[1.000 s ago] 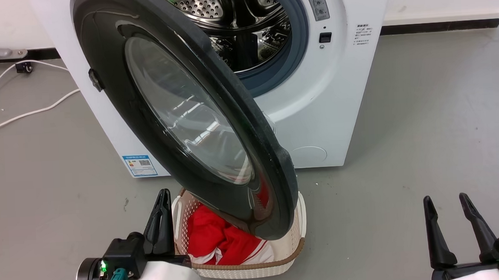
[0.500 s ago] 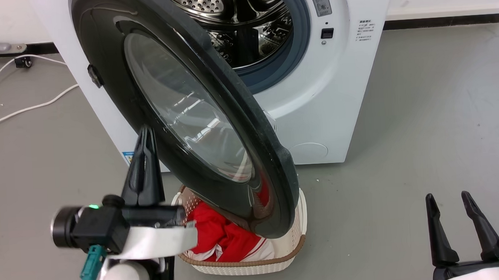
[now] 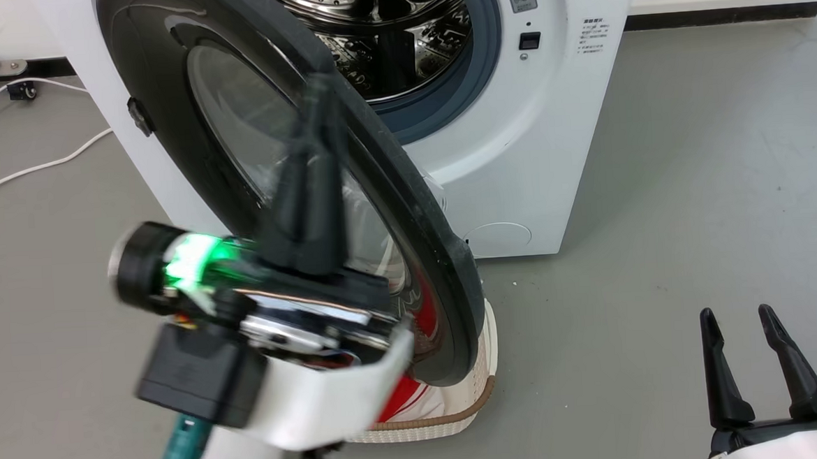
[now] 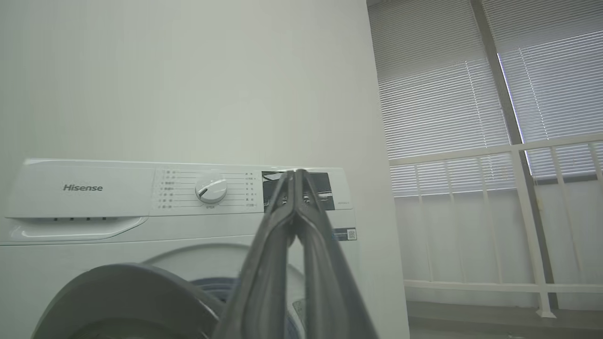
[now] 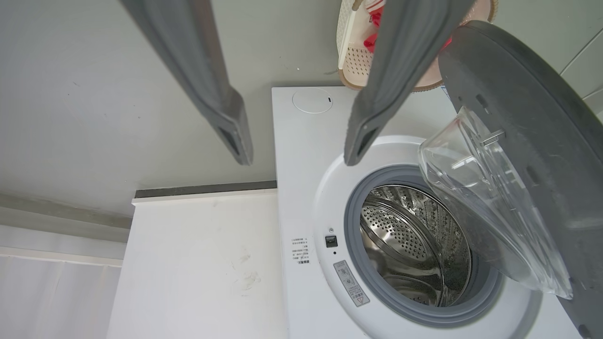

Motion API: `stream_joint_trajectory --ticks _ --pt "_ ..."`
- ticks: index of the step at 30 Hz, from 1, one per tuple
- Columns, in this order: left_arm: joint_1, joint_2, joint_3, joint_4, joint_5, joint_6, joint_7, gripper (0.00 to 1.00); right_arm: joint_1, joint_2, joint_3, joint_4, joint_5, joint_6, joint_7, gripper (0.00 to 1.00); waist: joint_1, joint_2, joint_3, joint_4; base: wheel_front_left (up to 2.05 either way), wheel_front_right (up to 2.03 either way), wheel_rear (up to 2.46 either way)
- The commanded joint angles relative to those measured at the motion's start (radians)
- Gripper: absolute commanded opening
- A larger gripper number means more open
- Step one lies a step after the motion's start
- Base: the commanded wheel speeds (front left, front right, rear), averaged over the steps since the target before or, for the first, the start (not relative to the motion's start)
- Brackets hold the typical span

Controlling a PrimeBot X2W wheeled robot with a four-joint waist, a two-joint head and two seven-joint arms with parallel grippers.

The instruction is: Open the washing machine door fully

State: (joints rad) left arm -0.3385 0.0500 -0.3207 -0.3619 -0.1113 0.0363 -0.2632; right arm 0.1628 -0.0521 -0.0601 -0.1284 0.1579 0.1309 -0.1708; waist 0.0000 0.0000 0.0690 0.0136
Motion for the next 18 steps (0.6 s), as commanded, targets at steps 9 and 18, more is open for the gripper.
stream_joint_trajectory --ticks 9,18 --pt "0.038 0.001 -0.233 0.091 -0.084 -0.01 0.006 0.0 -0.01 0.003 -0.02 0.007 0.004 0.0 0.011 1.0 0.0 0.0 0.005 -0.009 0.0 0.0 0.0" --pt "0.133 0.001 -0.367 0.231 -0.126 -0.027 0.078 0.0 -0.014 0.003 -0.015 0.013 0.009 0.0 0.017 1.0 0.0 0.0 0.008 -0.006 0.0 0.0 0.0"
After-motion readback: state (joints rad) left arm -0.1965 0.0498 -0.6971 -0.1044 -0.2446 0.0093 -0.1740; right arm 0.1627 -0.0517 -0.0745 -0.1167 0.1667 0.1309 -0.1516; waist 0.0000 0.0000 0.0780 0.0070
